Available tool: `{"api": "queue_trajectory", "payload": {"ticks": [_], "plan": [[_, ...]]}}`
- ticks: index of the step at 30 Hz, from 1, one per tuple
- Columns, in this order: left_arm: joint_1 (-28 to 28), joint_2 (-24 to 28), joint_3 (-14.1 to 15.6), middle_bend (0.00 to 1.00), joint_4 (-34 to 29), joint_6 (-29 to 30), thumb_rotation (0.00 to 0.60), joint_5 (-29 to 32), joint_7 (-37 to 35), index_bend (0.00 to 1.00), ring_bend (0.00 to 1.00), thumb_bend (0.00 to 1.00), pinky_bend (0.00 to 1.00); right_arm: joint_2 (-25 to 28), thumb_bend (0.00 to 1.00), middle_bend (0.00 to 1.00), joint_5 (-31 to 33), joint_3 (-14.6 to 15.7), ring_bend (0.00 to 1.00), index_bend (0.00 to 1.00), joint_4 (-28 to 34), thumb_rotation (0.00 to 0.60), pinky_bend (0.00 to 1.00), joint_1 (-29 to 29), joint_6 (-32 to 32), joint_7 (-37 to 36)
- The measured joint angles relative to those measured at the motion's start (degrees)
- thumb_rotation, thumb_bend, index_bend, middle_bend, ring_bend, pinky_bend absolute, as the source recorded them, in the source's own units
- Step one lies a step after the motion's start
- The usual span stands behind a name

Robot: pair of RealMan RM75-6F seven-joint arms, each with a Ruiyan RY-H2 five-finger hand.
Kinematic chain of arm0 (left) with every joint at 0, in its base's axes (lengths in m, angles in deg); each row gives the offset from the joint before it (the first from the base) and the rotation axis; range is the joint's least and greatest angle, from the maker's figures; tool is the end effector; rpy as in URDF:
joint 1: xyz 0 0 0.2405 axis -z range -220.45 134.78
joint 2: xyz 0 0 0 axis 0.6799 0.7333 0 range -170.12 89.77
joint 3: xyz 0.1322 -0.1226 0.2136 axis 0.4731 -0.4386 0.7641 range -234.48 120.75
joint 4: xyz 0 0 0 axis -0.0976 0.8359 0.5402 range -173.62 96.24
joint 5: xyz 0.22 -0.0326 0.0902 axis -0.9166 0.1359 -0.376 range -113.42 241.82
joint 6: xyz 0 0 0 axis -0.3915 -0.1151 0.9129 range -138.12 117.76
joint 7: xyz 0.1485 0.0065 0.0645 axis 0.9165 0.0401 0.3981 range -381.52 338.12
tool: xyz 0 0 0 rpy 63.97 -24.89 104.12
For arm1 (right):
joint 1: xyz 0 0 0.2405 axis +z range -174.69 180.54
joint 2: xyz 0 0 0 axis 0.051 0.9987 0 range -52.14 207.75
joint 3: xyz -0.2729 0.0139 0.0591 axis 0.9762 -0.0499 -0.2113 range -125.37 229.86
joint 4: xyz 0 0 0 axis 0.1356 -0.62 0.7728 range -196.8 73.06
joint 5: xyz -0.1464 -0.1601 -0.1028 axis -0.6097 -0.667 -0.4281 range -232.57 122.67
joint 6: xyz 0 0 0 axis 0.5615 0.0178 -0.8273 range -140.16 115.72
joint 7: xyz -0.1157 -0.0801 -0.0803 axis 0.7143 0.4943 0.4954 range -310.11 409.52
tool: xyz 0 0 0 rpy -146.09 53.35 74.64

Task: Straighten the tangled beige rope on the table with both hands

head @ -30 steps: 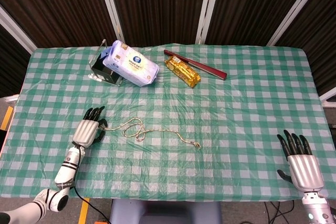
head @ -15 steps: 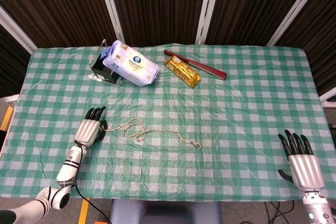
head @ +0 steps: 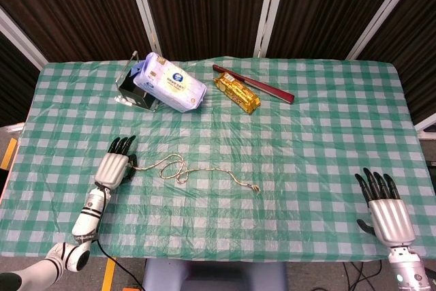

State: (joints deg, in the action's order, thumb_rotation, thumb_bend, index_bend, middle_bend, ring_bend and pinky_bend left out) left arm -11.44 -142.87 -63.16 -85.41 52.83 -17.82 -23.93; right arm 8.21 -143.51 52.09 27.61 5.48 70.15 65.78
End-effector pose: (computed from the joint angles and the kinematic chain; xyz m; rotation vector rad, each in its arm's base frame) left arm -0.3006 0.3775 -0.0641 -1.7009 -0.8403 -0.8812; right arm -0.3516 -0.1771 0.0956 1.5381 -0.7895 0.6696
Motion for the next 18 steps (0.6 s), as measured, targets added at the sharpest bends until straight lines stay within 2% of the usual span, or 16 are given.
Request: {"api": "queue_trajectory", "payload": {"ticks": [2, 4, 8, 11, 15, 18], "plan": [[-0.2, 0.3, 0.3, 0.03, -0.4, 0.7, 0.6, -0.4, -0.1, 0.65, 0.0, 0.47, 0.0, -0.2, 0.21, 0.0, -0.4, -0.1, 0.0, 0.02, -0.2, 0.6, 0.0, 0.9, -0.9, 0.1], [-0.3, 0.6, 0.6, 0.03, -1.0, 1.4, 0.6, -0.8, -0.1, 0.65, 0.0, 0.47, 0.0, -0.4, 0.21, 0.0, -0.9, -0.2, 0.0, 0.08, -0.2, 0.6, 0.0, 2.0, -2.0, 0.2], [-0.9, 1.7, 1.3, 0.02, -2.9, 2.9, 0.6, -1.7, 0.4, 0.65, 0.0, 0.47, 0.0, -1.2, 0.22, 0.0, -2.3, -1.7, 0.0, 0.31, 0.0, 0.6, 0.0, 5.8, -4.5, 0.1], [-1.3, 2.6, 1.6, 0.02, -4.5, 3.5, 0.6, -2.0, 1.1, 0.66, 0.0, 0.47, 0.0, -3.0, 0.27, 0.0, -2.3, -3.6, 0.0, 0.46, 0.1, 0.6, 0.0, 9.2, -7.1, 0.3], [-1.5, 3.4, 1.8, 0.02, -5.6, 3.4, 0.6, -1.7, 1.9, 0.66, 0.0, 0.47, 0.0, -6.8, 0.29, 0.0, -1.3, -5.5, 0.0, 0.54, 0.3, 0.6, 0.0, 13.4, -11.4, 2.6], [-1.5, 3.6, 1.5, 0.02, -6.0, 3.2, 0.6, -1.3, 2.2, 0.66, 0.0, 0.47, 0.0, -10.0, 0.29, 0.0, 0.0, -6.5, 0.0, 0.56, 0.0, 0.6, 0.0, 16.4, -15.0, 5.4]]}}
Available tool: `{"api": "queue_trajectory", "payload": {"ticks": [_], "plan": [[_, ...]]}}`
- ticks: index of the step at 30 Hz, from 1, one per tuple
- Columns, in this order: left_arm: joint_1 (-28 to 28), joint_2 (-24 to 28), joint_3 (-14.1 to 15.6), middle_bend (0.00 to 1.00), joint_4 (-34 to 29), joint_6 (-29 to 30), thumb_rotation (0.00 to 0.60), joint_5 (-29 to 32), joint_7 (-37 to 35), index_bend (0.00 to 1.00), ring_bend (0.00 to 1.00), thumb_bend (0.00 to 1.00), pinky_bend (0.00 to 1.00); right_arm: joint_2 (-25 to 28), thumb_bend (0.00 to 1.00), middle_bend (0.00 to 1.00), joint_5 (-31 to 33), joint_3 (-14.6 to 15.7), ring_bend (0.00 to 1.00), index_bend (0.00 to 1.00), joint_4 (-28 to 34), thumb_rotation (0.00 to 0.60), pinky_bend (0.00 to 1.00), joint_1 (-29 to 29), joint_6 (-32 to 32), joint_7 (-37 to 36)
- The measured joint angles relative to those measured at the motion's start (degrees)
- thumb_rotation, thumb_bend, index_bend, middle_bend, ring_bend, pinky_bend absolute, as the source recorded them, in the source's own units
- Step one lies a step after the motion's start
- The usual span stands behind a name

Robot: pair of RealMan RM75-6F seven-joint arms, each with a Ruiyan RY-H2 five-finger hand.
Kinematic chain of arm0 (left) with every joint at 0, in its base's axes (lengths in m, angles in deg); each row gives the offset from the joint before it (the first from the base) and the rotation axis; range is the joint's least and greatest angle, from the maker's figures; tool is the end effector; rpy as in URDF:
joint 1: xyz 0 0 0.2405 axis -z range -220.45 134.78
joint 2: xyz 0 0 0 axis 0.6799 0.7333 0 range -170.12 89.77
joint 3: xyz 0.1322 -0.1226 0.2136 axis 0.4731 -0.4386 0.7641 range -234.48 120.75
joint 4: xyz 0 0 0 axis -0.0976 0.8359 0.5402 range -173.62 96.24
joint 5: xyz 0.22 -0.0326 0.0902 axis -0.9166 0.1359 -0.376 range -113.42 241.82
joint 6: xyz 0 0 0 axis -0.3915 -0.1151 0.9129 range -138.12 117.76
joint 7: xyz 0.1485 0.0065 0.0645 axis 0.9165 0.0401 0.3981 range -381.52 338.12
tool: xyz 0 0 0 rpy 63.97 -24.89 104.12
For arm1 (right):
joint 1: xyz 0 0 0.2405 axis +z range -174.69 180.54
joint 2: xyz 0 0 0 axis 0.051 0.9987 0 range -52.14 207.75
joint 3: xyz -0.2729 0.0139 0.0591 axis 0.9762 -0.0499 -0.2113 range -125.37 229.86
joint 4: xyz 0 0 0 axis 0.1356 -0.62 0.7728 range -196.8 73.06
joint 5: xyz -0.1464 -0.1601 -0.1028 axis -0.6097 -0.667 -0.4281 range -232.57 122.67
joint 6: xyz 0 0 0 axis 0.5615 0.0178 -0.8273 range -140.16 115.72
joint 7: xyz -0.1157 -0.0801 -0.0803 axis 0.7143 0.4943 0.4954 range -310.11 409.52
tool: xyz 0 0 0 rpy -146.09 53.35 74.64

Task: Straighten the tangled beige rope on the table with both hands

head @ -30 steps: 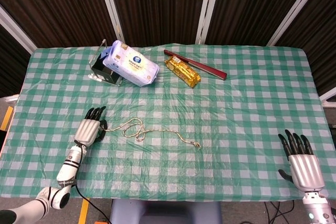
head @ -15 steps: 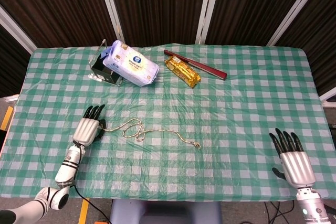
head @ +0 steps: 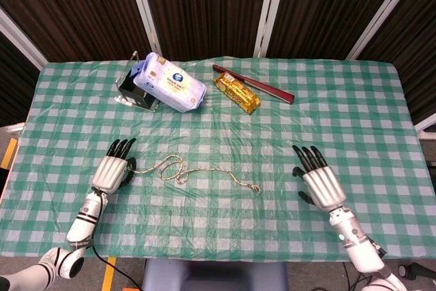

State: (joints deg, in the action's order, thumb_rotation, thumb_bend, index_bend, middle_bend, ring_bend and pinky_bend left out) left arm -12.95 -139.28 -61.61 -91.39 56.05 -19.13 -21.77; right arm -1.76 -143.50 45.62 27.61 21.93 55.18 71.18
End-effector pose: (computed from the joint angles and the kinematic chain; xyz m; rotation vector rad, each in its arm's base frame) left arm -0.2966 0.3619 -0.0519 -1.7238 -0.8009 -0.9071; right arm -0.2548 -0.2818 0.0140 1.7979 -0.7059 0.8628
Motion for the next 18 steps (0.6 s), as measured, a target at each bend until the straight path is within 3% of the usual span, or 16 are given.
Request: {"api": "queue_trajectory", "payload": {"ticks": [8, 18], "plan": [[-0.1, 0.3, -0.2, 0.02, -0.5, 0.2, 0.6, 0.3, -0.1, 0.66, 0.0, 0.47, 0.0, -8.3, 0.32, 0.0, 6.4, -1.8, 0.0, 0.61, -1.4, 0.6, 0.0, 5.4, -6.4, 8.4], [-0.1, 1.1, -0.1, 0.0, -1.7, -0.3, 0.6, 0.6, 0.4, 0.65, 0.0, 0.47, 0.0, -14.7, 0.35, 0.0, 14.7, -2.5, 0.0, 0.61, -2.6, 0.6, 0.0, 9.3, -10.3, 13.8]]}}
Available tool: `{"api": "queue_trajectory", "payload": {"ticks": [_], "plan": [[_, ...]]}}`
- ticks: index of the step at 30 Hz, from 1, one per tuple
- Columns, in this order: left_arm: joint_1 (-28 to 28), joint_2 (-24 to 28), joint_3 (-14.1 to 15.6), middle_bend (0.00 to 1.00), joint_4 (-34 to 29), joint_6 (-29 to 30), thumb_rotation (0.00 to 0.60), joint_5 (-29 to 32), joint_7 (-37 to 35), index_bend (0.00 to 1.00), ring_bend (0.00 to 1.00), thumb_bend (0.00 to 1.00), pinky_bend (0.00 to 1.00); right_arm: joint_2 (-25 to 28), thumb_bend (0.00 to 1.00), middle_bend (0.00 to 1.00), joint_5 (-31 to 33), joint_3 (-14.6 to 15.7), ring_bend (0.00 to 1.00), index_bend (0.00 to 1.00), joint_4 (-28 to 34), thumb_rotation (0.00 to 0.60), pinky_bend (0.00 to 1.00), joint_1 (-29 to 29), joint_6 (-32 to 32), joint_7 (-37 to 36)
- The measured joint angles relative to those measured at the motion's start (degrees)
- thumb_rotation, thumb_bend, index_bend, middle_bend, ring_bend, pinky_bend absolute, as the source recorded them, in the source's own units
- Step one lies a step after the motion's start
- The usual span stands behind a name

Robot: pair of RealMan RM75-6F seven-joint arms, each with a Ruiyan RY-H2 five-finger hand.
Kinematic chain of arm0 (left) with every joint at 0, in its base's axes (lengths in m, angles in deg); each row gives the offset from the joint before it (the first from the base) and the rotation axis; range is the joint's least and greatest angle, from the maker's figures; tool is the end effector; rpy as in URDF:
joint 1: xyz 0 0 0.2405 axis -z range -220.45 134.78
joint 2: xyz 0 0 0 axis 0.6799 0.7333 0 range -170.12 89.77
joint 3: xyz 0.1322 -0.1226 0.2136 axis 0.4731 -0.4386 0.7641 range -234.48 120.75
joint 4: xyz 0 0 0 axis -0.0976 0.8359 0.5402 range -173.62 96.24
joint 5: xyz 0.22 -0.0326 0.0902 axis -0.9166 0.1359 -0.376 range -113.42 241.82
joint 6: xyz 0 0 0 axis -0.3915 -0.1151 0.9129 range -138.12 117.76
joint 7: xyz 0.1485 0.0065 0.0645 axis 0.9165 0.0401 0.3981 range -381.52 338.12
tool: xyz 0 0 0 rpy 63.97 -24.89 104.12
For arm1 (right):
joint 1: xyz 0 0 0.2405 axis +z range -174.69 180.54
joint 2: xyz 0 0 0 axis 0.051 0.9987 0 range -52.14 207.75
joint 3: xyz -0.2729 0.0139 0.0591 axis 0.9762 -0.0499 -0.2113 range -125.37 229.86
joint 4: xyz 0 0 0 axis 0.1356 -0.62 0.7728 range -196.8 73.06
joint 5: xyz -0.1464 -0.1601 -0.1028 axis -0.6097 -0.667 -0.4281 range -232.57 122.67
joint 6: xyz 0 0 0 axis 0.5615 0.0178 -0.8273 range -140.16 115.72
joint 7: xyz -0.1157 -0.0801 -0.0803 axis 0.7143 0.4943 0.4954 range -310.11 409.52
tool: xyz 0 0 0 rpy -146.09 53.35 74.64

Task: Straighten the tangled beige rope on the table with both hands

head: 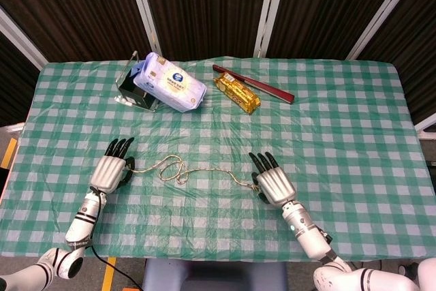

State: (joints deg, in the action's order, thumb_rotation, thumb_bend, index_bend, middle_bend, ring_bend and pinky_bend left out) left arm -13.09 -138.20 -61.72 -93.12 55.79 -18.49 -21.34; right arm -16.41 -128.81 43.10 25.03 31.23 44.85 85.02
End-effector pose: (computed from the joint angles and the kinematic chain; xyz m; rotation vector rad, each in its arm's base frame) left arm -0.2967 0.3612 -0.0480 -1.7178 -0.8139 -0.9049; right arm -0.1891 -0.3071 -0.0840 1.9300 -0.8030 0.7931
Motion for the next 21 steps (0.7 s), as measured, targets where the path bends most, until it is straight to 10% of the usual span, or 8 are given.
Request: {"api": "queue_trajectory", "payload": {"ticks": [21], "plan": [[0.1, 1.4, -0.5, 0.0, -0.4, -1.8, 0.6, 1.6, 0.2, 0.64, 0.0, 0.47, 0.0, -3.5, 0.44, 0.0, 10.1, -0.7, 0.0, 0.62, -3.4, 0.6, 0.0, 5.8, -2.7, 3.8]]}}
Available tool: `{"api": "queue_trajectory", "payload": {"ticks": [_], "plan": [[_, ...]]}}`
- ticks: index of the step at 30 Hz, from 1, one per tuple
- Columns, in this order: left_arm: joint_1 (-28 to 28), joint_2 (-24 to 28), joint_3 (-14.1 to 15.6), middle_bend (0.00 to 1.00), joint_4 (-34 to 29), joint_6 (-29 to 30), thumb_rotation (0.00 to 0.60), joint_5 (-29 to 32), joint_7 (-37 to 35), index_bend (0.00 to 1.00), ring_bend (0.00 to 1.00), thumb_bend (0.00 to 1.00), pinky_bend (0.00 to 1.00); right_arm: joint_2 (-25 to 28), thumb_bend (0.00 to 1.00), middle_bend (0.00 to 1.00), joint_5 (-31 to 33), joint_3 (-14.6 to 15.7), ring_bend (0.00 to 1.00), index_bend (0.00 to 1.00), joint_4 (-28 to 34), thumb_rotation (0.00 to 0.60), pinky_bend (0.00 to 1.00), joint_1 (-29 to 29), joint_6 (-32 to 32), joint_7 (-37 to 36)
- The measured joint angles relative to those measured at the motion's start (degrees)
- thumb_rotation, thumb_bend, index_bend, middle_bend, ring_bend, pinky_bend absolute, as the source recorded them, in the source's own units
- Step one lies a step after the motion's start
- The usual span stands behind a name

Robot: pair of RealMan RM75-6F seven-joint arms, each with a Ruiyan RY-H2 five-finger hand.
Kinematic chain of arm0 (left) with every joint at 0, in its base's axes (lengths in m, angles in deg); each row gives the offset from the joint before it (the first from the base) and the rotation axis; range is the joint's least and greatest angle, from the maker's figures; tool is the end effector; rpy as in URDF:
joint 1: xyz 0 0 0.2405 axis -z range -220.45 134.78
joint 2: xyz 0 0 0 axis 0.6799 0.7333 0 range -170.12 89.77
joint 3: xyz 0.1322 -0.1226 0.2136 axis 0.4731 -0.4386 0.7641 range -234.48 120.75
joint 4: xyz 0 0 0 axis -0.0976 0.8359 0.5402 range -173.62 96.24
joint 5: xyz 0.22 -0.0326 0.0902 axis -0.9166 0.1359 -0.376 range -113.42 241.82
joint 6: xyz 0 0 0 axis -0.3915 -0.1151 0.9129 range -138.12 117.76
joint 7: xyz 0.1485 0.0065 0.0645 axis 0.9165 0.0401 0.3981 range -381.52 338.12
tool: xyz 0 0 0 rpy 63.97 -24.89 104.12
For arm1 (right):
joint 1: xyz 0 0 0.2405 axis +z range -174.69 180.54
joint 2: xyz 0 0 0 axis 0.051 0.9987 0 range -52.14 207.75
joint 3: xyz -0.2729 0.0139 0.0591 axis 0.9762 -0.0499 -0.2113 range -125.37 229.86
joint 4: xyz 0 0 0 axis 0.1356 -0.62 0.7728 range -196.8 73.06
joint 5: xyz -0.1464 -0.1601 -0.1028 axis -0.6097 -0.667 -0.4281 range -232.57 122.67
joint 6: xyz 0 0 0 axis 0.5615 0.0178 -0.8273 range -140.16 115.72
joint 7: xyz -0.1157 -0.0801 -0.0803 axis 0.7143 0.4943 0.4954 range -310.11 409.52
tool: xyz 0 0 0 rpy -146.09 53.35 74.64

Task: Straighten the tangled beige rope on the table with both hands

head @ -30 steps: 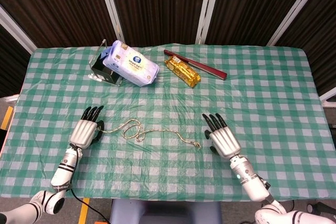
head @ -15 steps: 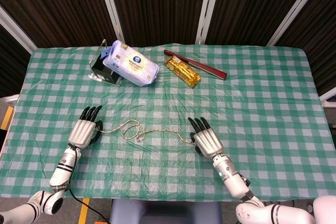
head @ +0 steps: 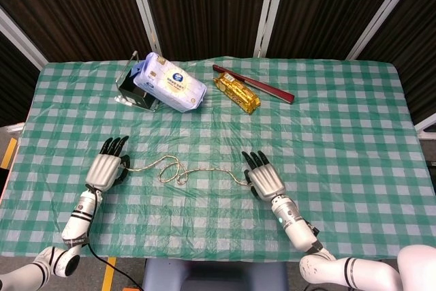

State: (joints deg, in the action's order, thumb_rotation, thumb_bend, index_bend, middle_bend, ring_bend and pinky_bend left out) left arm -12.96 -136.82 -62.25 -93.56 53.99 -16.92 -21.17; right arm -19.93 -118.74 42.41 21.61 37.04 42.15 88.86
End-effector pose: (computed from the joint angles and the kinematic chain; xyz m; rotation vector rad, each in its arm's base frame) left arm -0.3051 0.3668 -0.0396 -1.7021 -0.8336 -0.8690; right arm -0.1780 -0.3284 -0.1080 1.9498 -0.8498 0.7142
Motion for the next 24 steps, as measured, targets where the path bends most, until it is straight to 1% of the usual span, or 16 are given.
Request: {"api": "queue_trajectory", "payload": {"ticks": [4, 11, 18, 24], "plan": [[0.1, 0.3, 0.1, 0.0, -0.2, 0.0, 0.6, 0.0, 0.1, 0.64, 0.0, 0.47, 0.0, 0.0, 0.45, 0.0, 1.5, 0.3, 0.0, 0.67, 0.0, 0.6, 0.0, 0.5, 0.5, 1.0], [0.2, 0.6, 0.1, 0.0, -0.7, -0.1, 0.6, 0.0, 0.6, 0.64, 0.0, 0.47, 0.0, -0.2, 0.53, 0.01, 3.2, 1.1, 0.0, 0.76, -0.3, 0.6, 0.0, 1.2, 2.0, 2.6], [-0.1, 1.0, -0.1, 0.0, -0.9, 0.3, 0.6, 0.2, 0.7, 0.64, 0.0, 0.47, 0.0, 0.6, 0.55, 0.04, 3.8, 1.5, 0.0, 0.79, 0.3, 0.6, 0.0, 1.5, 3.5, 2.9], [-0.2, 1.4, -0.4, 0.0, -0.5, 0.6, 0.6, 0.5, 0.9, 0.64, 0.0, 0.47, 0.0, 4.0, 0.56, 0.05, 3.2, 1.5, 0.0, 0.81, 2.5, 0.6, 0.0, 0.7, 5.3, 1.0]]}}
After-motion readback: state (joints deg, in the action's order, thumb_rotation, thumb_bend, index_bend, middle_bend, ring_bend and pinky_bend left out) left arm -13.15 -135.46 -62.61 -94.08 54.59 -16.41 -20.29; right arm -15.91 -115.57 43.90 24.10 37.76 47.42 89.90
